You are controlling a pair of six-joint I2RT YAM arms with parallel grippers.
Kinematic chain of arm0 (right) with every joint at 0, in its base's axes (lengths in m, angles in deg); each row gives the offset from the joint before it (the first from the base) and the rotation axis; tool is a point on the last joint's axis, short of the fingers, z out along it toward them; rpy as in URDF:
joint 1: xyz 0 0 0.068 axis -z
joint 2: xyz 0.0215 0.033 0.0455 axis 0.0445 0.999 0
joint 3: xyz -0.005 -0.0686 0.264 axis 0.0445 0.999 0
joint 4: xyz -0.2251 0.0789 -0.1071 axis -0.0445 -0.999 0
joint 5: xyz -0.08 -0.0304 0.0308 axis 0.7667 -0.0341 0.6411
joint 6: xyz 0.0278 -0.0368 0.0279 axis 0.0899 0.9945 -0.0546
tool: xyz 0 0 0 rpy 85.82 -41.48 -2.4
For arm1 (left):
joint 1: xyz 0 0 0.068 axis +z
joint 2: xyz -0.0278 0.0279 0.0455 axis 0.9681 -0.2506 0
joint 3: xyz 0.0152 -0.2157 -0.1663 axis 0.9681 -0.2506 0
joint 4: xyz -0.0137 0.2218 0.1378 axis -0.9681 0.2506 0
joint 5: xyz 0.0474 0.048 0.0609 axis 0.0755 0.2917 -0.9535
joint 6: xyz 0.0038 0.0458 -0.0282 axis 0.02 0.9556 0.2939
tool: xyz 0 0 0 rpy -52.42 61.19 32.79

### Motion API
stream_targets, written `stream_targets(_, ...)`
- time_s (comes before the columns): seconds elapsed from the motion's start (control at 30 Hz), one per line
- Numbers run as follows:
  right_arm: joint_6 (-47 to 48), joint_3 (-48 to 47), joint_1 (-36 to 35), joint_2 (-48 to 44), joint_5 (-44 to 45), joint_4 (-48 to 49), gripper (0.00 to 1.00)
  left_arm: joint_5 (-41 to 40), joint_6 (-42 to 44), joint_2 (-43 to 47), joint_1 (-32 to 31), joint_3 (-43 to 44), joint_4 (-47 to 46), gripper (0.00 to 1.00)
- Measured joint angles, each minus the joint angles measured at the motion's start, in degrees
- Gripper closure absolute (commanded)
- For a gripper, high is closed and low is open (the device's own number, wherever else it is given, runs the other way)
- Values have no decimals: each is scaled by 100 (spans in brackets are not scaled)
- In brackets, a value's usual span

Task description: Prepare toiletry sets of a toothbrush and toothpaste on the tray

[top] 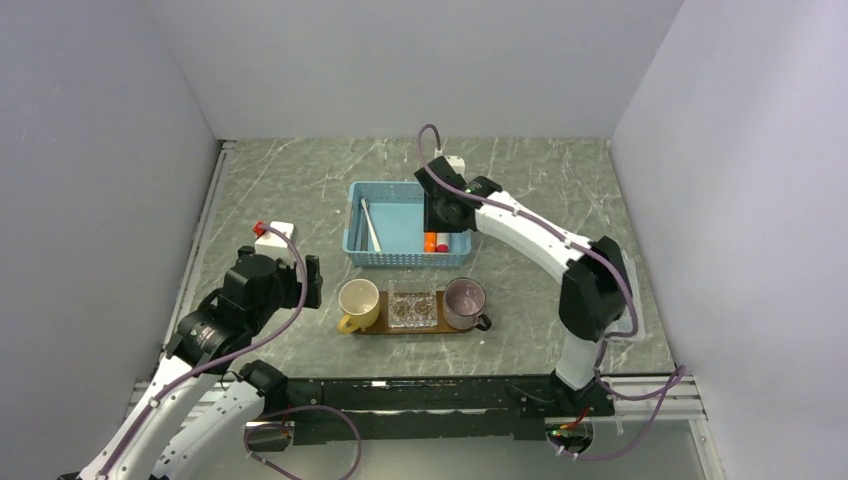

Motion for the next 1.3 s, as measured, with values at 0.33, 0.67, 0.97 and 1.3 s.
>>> stream_targets(0.33, 247, -660, 393, 1331, -291, 120, 62, 0, 2, -131, 0, 0, -2, 1)
stream_targets(0.67, 280, -660, 682, 1589, -295, 114, 62, 7, 2, -175, 0, 0, -4, 0)
stream_targets(0.97, 234, -737, 785, 2000, -334, 153, 62, 7, 2, -181, 0, 0, -4, 1)
stream_targets(1.3, 199, -557, 826, 2059, -520, 369, 61, 9, 4, -251, 0, 0, -4, 1)
